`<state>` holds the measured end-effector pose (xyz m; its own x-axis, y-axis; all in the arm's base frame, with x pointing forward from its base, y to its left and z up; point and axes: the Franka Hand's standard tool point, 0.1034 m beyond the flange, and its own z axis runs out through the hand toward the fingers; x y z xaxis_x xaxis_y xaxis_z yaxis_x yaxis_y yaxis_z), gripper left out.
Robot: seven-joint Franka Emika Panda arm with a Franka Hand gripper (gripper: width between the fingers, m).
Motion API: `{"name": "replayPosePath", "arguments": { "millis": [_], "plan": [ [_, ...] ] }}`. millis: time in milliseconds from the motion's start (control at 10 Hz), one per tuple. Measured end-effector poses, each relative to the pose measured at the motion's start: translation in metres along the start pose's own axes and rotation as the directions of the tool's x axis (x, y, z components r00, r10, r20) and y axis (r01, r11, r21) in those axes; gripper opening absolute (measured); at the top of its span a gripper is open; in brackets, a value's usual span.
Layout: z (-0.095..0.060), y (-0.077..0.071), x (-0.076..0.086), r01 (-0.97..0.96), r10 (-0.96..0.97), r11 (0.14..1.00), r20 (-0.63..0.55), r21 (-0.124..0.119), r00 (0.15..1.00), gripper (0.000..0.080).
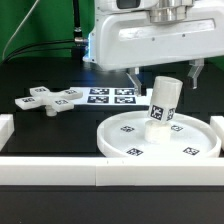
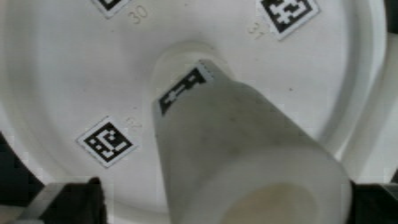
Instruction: Assemble round table
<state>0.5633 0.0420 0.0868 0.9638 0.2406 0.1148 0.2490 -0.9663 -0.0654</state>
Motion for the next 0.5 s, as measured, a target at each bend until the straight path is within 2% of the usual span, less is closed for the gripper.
{"name": "replayPosePath", "arguments": {
  "millis": [300,500],
  "plan": [
    [-0.0001,0.0019,-0.0002,0.215,-0.215,0.977,0.003,-0.005,0.977,0.0649],
    [0.0021,0.0004,-0.0025,0.417,-0.416,0.909,0.022,-0.023,0.909,0.0649]
  ]
}}
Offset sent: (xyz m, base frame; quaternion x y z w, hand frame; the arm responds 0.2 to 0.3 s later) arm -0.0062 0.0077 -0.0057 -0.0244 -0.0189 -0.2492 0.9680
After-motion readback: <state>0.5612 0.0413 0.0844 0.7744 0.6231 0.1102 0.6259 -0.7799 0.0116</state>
